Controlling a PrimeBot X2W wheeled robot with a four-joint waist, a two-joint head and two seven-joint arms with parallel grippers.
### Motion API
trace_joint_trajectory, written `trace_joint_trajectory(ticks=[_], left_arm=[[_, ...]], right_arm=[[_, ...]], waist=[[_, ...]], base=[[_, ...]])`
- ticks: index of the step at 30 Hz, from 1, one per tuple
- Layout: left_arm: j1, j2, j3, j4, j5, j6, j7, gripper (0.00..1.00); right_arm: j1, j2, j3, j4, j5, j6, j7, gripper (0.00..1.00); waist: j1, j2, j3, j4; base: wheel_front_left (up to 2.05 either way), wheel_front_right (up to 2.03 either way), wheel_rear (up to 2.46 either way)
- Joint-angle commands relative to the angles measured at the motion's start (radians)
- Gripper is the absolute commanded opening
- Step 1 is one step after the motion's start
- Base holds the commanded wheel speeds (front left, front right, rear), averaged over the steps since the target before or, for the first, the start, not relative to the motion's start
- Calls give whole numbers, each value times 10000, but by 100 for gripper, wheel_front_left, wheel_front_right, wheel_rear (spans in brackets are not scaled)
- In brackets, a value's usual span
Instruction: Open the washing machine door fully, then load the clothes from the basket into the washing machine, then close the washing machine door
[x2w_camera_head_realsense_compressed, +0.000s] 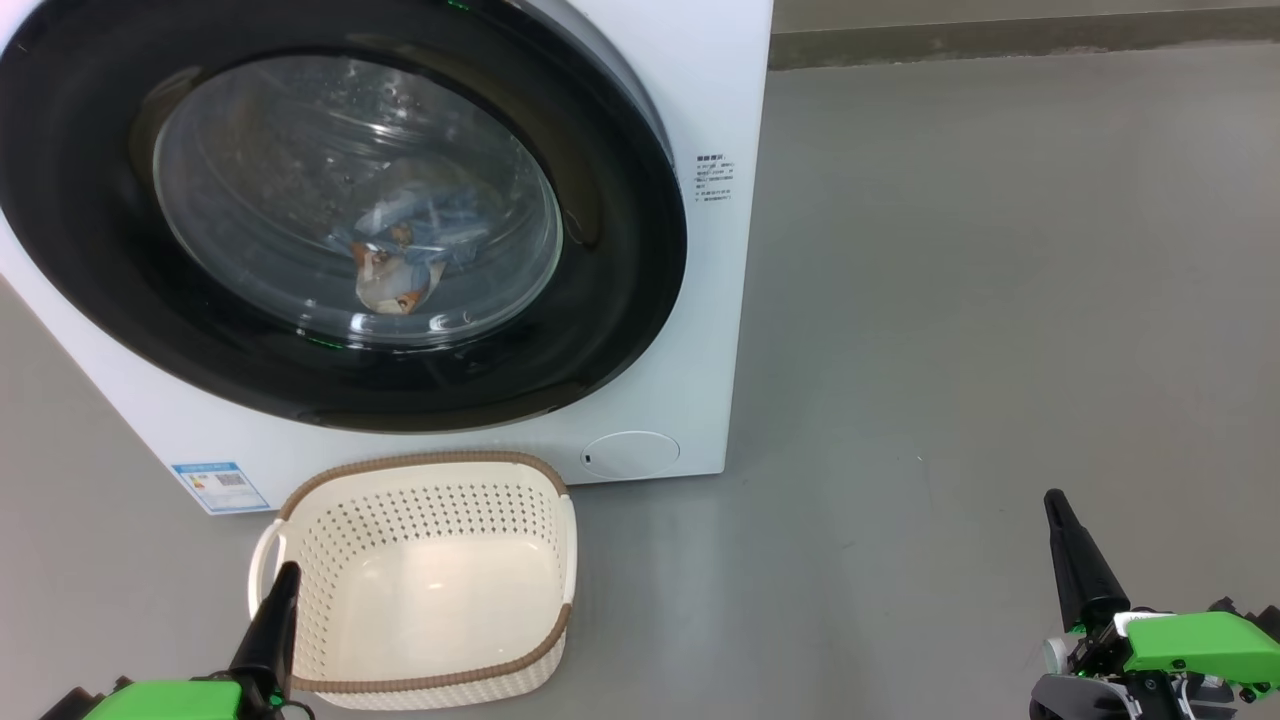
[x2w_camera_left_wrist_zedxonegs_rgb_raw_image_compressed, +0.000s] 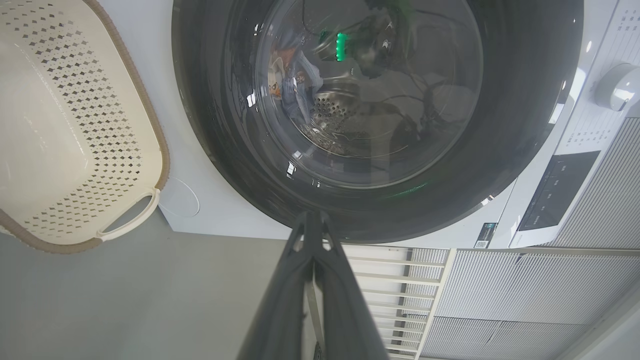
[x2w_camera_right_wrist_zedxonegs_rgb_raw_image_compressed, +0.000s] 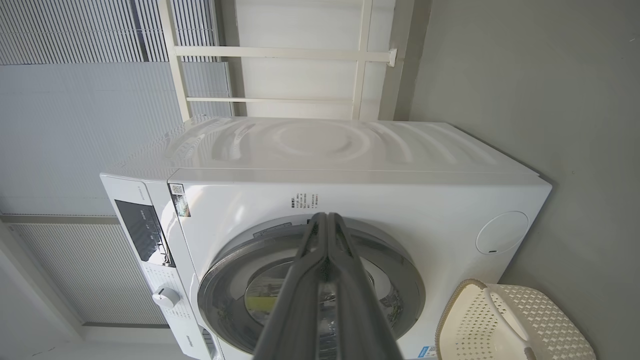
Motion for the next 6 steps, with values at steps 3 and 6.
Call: trace_joint_trajectory(ticks=[3,6], left_arm=[[-445,129,337,-291,-82,-27,65,0],[-445,129,337,-291,-82,-27,65,0]], right_arm=[[-120,-31,223,-310,34,17,81,0],[-120,-31,223,-310,34,17,81,0]], waist=[[0,0,0,0],[0,0,0,0]], base=[[0,0,0],[0,0,0]])
